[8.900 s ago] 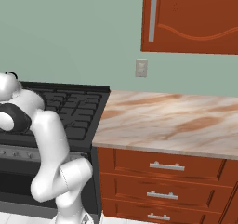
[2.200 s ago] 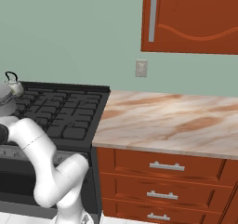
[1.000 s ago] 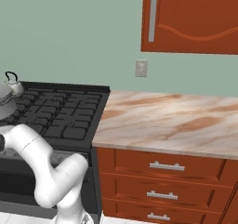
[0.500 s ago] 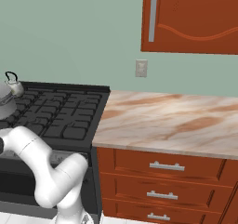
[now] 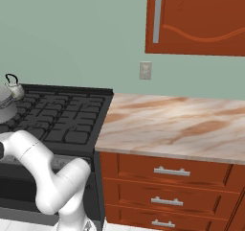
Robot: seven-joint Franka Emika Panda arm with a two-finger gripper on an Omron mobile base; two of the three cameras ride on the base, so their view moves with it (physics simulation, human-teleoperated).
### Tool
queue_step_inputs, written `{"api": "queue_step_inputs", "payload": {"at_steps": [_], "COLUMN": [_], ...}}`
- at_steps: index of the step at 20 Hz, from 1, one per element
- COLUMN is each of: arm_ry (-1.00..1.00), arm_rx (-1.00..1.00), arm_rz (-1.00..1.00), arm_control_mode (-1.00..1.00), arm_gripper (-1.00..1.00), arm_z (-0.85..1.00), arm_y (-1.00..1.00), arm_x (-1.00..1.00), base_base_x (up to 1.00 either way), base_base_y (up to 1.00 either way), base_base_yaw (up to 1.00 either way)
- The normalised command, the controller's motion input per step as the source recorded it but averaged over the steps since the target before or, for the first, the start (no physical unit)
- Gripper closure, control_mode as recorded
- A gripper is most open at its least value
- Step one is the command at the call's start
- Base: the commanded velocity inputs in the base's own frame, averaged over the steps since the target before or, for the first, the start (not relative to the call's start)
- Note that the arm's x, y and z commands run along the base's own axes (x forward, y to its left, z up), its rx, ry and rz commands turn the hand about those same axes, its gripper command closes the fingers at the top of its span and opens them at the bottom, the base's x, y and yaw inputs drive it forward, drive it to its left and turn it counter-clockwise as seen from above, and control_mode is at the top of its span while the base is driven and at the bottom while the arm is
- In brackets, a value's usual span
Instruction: Pick the kettle from the cabinet and place it on a stove burner. Then pick the pot from the counter and place it on another stove burner. Finally, turn both burners on.
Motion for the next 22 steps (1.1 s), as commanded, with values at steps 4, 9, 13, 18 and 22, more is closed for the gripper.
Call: {"api": "queue_step_inputs", "payload": {"at_steps": [4, 9, 13, 18, 22], "arm_ry": [0.00, 0.00, 0.00, 0.00, 0.00], "arm_rx": [0.00, 0.00, 0.00, -0.01, -0.02], "arm_rz": [0.00, 0.00, 0.00, 0.00, 0.00], "arm_control_mode": [-1.00, -1.00, -1.00, -1.00, -1.00], "arm_gripper": [-1.00, -1.00, -1.00, -1.00, -1.00], "arm_z": [0.00, -0.01, -0.06, -0.10, -0.15], "arm_y": [0.08, 0.18, 0.23, 0.15, 0.09], "arm_x": [0.15, 0.16, 0.12, 0.06, 0.00], "base_base_x": [0.00, 0.00, 0.00, 0.00, 0.00], "base_base_y": [0.00, 0.00, 0.00, 0.00, 0.00], "base_base_yaw": [0.00, 0.00, 0.00, 0.00, 0.00]}}
